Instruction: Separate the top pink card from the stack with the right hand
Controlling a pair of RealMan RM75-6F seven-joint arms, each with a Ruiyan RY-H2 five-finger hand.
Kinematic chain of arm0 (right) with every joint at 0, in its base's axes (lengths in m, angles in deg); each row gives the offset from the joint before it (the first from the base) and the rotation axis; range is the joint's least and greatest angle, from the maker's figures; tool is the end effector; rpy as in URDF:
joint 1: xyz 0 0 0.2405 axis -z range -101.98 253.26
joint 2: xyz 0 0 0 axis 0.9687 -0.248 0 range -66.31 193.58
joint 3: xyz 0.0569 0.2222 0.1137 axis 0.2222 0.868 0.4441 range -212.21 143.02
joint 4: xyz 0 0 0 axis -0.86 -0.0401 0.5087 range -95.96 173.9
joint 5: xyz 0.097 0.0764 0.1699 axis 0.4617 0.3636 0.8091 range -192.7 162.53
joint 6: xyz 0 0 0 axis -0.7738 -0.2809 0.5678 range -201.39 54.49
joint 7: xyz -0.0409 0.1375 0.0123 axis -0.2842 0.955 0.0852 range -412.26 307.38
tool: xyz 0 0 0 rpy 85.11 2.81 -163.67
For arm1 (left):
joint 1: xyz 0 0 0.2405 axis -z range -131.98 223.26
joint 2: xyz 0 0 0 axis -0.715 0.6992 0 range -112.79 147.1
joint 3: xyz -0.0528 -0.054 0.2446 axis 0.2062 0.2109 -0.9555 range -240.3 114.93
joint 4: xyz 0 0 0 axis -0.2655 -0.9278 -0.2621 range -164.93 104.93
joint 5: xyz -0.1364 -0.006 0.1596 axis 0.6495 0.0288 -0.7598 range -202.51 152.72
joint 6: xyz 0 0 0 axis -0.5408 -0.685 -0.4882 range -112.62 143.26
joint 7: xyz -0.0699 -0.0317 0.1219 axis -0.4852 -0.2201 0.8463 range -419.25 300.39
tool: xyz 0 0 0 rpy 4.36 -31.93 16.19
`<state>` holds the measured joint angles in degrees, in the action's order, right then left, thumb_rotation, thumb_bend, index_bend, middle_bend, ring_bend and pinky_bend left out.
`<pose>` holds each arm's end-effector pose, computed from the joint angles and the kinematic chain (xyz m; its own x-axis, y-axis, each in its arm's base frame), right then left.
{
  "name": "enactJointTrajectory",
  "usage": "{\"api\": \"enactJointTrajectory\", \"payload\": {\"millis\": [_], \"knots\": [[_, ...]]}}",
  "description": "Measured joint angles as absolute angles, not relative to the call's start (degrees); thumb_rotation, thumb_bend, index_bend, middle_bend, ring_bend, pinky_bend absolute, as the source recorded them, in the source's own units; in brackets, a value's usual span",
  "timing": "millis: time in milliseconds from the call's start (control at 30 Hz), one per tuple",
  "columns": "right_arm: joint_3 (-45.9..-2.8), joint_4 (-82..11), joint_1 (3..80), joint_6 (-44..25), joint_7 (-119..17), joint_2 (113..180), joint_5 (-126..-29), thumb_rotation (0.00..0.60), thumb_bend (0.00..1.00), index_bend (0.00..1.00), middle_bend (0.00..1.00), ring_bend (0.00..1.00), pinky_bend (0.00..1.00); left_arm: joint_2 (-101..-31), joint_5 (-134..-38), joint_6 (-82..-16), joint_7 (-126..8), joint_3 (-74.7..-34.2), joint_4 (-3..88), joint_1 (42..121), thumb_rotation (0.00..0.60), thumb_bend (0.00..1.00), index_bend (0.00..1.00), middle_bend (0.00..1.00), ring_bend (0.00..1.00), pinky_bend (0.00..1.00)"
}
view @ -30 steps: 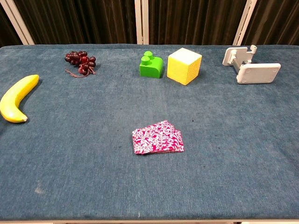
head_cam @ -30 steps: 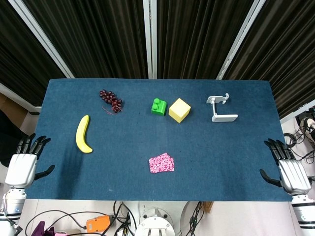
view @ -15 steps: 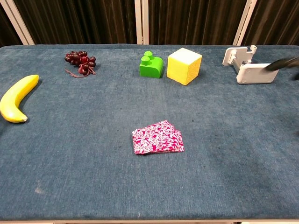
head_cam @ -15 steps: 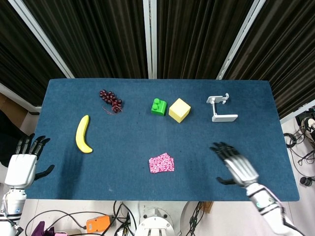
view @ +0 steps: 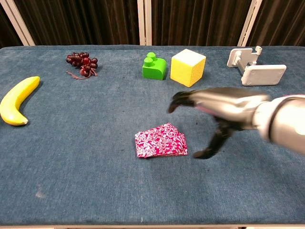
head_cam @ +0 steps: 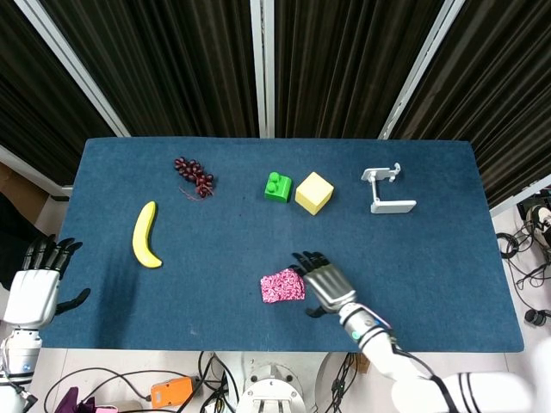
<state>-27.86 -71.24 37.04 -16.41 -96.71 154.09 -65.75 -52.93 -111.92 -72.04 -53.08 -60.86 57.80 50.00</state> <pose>-0.0970 -0.2408 -0.0454 0.4602 -0.4780 0.7481 -0.8617 -0.4432 0.2469 -0.3152 0.1750 0.1342 0.4744 -0.0161 0.8801 0.8800 -0.0157 -0.4747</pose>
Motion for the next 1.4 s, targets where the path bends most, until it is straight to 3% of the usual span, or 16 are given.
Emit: {"api": "enactJointTrajectory", "payload": {"millis": [233, 533, 867, 1400], "knots": [[-26.24, -67.39, 30.45, -14.21, -103.08, 161.34, -56.43, 0.600, 0.40, 0.26, 0.08, 0.00, 0.10, -53.45, -111.57, -71.84, -54.72, -60.99, 55.99, 49.75, 0.600, 0.11, 0.17, 0.14, 0.00, 0.00], [-26.06, -64.45, 27.05, -12.03, -104.93, 163.96, -50.36, 0.600, 0.41, 0.27, 0.08, 0.00, 0.08, -53.95, -111.33, -71.72, -56.40, -61.11, 54.07, 49.46, 0.600, 0.11, 0.17, 0.14, 0.00, 0.00], [-26.58, -63.74, 25.12, -11.05, -104.21, 164.33, -48.58, 0.600, 0.41, 0.30, 0.08, 0.00, 0.07, -54.30, -111.34, -71.53, -56.79, -60.97, 53.36, 49.59, 0.600, 0.11, 0.17, 0.14, 0.00, 0.00], [-27.28, -62.35, 24.13, -8.48, -102.87, 166.02, -48.49, 0.600, 0.51, 0.46, 0.08, 0.00, 0.07, -54.62, -111.21, -71.39, -57.34, -61.09, 52.53, 49.39, 0.600, 0.11, 0.17, 0.14, 0.00, 0.00]]}}
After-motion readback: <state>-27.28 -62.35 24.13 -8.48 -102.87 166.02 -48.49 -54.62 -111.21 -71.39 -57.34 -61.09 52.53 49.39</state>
